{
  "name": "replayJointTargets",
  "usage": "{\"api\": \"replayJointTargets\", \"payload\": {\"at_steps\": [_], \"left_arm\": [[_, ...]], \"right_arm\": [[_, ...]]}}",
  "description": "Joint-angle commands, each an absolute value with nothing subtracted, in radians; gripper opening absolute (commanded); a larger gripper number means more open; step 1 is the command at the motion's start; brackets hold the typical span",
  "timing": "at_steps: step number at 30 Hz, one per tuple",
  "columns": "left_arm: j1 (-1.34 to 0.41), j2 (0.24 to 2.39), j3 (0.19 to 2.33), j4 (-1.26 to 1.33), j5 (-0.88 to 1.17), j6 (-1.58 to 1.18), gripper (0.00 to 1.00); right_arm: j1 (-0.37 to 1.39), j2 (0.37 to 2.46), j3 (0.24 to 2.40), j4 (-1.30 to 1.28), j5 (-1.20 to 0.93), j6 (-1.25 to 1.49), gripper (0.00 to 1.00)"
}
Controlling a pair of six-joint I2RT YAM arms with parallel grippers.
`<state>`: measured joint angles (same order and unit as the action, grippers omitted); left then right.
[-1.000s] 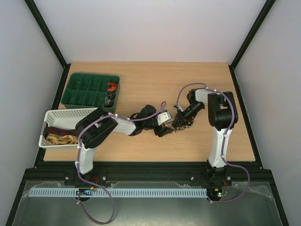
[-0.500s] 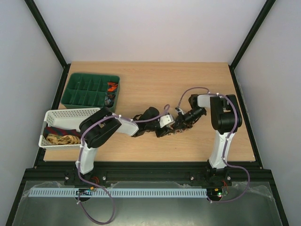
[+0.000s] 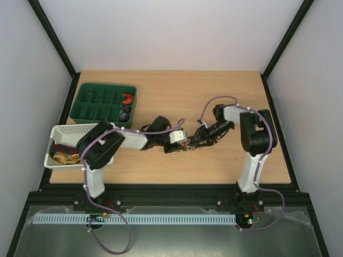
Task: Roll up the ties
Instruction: Roll the tie at the center of the board.
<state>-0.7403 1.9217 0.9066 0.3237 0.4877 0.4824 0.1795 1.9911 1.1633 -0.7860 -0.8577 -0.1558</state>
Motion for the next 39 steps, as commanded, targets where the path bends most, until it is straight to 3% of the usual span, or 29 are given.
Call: {"api": "replayJointTargets", "payload": {"at_steps": [1, 12, 21, 26, 27, 29, 32, 39], "left_arm": [[-0.771, 1.986, 0.91, 0.131, 0.438, 0.479, 0.4], [-0.787, 2.039, 0.959, 0.093, 0.416, 0.4, 0.4], [-0.787, 2.039, 0.965, 0.085, 0.424, 0.404, 0.41], [-0.786, 2.04, 0.971, 0.086, 0.434, 0.399, 0.43], [-0.783, 2.037, 0.971, 0.09, 0.439, 0.394, 0.45], [-0.773, 2.028, 0.973, 0.102, 0.454, 0.382, 0.49], [-0.753, 1.99, 0.966, 0.154, 0.485, 0.357, 0.64], [-0.747, 1.918, 0.923, 0.365, 0.522, 0.293, 0.75]], "right_arm": [[0.215, 1.946, 1.212, -0.863, -0.925, -0.166, 0.5], [0.314, 2.025, 1.271, -0.788, -0.85, -0.114, 0.53], [0.319, 2.094, 1.264, -0.711, -0.72, -0.063, 0.46], [0.318, 2.095, 1.246, -0.699, -0.708, -0.083, 0.05], [0.316, 2.1, 1.243, -0.703, -0.698, -0.093, 0.02], [0.306, 2.113, 1.239, -0.713, -0.688, -0.109, 0.01], [0.286, 2.127, 1.233, -0.716, -0.661, -0.126, 0.01], [0.221, 2.169, 1.234, -0.721, -0.581, -0.161, 0.01]]}}
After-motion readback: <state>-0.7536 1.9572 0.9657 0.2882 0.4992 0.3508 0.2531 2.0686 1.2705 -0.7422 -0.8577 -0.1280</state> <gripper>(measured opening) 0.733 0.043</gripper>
